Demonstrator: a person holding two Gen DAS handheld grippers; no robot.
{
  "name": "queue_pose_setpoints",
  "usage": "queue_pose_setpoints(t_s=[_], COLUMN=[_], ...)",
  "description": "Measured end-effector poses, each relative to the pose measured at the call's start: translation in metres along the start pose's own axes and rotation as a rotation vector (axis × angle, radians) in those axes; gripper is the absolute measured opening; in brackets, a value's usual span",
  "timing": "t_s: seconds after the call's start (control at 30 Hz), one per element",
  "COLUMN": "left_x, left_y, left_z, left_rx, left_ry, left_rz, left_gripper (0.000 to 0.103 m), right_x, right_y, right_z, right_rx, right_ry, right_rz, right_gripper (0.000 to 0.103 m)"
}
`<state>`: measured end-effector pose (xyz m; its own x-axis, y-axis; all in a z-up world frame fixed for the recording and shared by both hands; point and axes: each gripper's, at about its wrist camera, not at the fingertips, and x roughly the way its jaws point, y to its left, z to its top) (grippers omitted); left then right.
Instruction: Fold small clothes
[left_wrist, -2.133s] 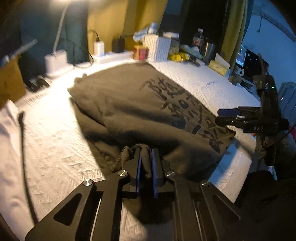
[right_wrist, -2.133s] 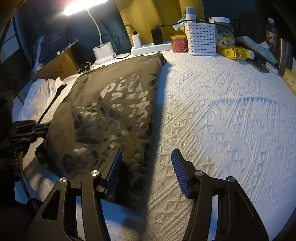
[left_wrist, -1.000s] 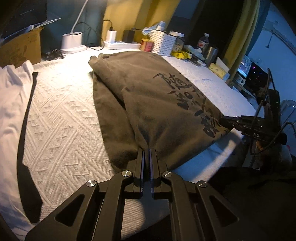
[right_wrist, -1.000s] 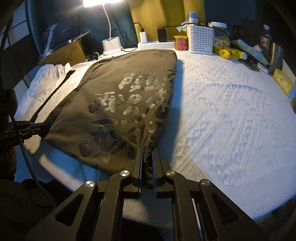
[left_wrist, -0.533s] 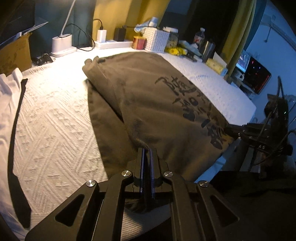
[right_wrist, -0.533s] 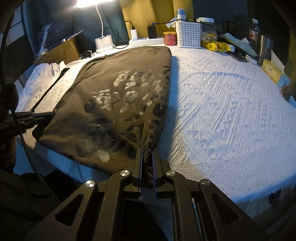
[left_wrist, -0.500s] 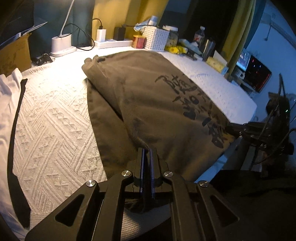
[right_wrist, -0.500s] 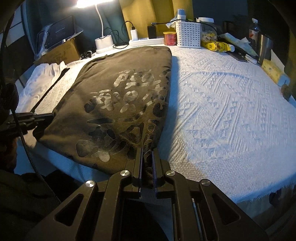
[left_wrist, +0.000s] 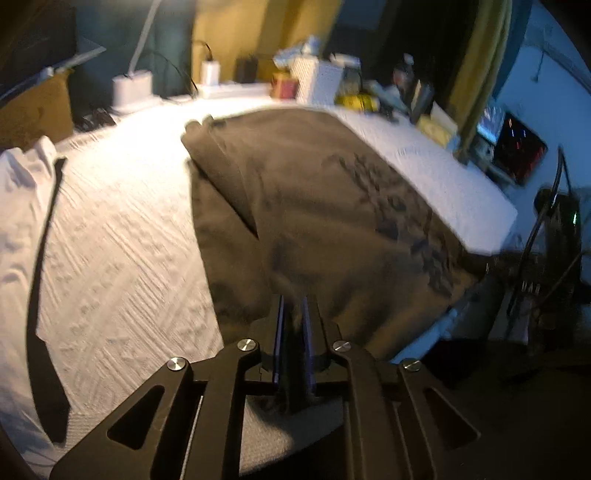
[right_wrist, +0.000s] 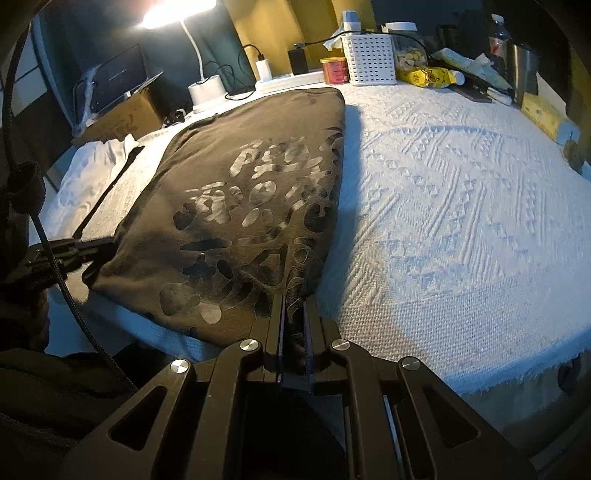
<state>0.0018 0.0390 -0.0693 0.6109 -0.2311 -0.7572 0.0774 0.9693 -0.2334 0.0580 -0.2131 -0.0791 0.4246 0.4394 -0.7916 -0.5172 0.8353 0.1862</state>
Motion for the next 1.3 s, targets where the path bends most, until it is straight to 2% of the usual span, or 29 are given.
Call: queue_pose_setpoints(t_s=[0.03, 0.07, 0.1, 0.17, 0.37, 0.47, 0.57, 0.63, 0.67, 1.3], left_x=[-0.004, -0.007, -0.009, -0.008, 0.004, 0.011, 0.017, 0.018, 0.019, 0.043], left_y=[0.001, 0.002, 0.003, 0.003, -0.002, 0.002, 0.007, 0.009, 0.010, 0.036], left_z=[0.003, 0.006, 0.008, 0.011, 0.018, 0.020, 0.024, 0.028, 0.030, 0.076], left_rx=[-0.009, -0.012, -0.014, -0.010, -0.001, -0.020, -0.039, -0.050, -0.056, -0.087], left_ry=[-0.023, -0.046, -0.064, -0.077, -0.050, -0.028, -0.015, -0.016, -0.017, -0.020], left_rz=[0.000, 0.003, 0.004, -0.008, -0.030, -0.018, -0.002, 0.008, 0.013, 0.098], left_gripper=[0.031, 0.057, 0.073, 0.074, 0.074, 0.074, 0.074, 0.074, 0.074, 0.074], right_x=[0.000, 0.000, 0.000, 0.000, 0.001, 0.003, 0.003, 0.006, 0.007, 0.038], right_y=[0.000, 0.001, 0.001, 0.002, 0.000, -0.003, -0.001, 0.000, -0.001, -0.032], right_z=[0.000, 0.001, 0.001, 0.001, 0.003, 0.006, 0.009, 0.012, 0.014, 0.073], right_rx=[0.004, 0.004, 0.004, 0.005, 0.010, 0.014, -0.022, -0.040, -0.040, -0.029], right_ry=[0.000, 0.001, 0.001, 0.002, 0.009, 0.025, 0.014, 0.013, 0.015, 0.019], right_rz=[-0.001, -0.004, -0.007, -0.012, -0.009, -0.002, -0.041, -0.056, -0.055, -0.040], right_gripper=[0.010, 0.010, 0.010, 0.010, 0.010, 0.012, 0.034, 0.061, 0.062, 0.063])
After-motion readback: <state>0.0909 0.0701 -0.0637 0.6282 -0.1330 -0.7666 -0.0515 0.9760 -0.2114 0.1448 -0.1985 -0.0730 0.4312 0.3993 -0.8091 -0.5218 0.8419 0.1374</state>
